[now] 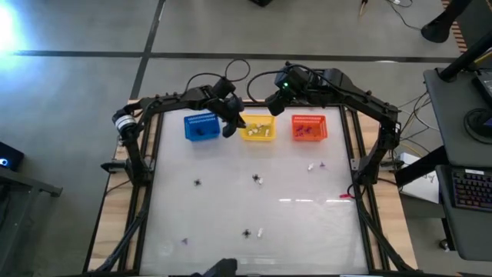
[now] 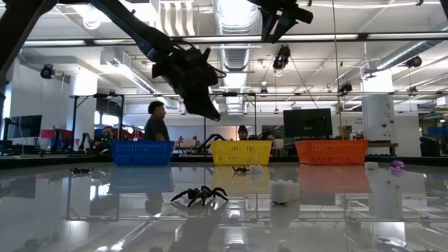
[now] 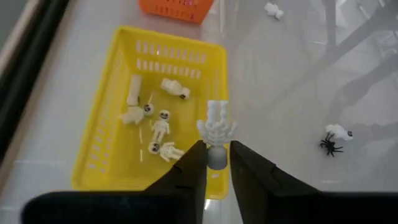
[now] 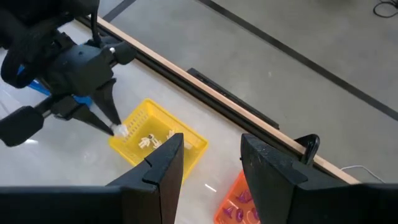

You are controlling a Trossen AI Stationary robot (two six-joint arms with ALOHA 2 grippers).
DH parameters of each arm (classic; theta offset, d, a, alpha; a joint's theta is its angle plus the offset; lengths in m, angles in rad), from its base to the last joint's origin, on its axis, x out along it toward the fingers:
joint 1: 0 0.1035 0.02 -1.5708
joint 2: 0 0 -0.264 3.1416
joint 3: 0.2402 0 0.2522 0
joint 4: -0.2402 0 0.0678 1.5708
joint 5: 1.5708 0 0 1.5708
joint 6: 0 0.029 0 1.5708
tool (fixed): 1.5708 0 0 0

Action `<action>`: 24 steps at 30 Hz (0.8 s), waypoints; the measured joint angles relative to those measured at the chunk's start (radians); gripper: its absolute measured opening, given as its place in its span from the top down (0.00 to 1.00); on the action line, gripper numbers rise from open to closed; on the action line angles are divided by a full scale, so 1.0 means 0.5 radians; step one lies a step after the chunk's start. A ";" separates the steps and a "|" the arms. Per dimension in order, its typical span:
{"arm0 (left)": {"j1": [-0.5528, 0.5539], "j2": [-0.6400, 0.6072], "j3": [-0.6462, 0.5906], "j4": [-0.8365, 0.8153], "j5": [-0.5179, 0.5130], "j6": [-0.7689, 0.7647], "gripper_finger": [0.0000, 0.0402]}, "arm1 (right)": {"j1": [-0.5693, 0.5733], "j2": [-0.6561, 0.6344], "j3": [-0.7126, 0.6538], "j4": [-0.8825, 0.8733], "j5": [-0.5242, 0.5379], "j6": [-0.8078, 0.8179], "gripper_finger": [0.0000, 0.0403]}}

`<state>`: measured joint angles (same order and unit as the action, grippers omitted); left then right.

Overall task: Sort Halloween decoration
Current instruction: Put the white skeleton toy into the yellow basket, then put the purple witch hat toy into the orange basket

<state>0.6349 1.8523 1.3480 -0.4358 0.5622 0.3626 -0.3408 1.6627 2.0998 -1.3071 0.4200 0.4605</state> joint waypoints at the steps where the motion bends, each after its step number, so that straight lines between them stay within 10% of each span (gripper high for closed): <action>1: 0.006 0.000 0.002 0.004 -0.001 0.001 0.85 | 0.000 0.000 0.000 0.000 0.000 0.000 0.63; 14: 0.021 -0.001 0.016 -0.056 -0.008 -0.038 0.62 | 0.005 0.000 -0.003 -0.002 -0.071 0.004 0.63; 24: 0.008 -0.091 0.322 -1.146 -0.006 0.373 0.66 | 0.111 0.000 -0.122 -0.009 -0.425 0.000 0.63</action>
<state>0.6388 1.8069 1.5089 -1.0088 0.5591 0.5491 -0.2851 1.6627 2.0388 -1.3117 0.2073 0.4603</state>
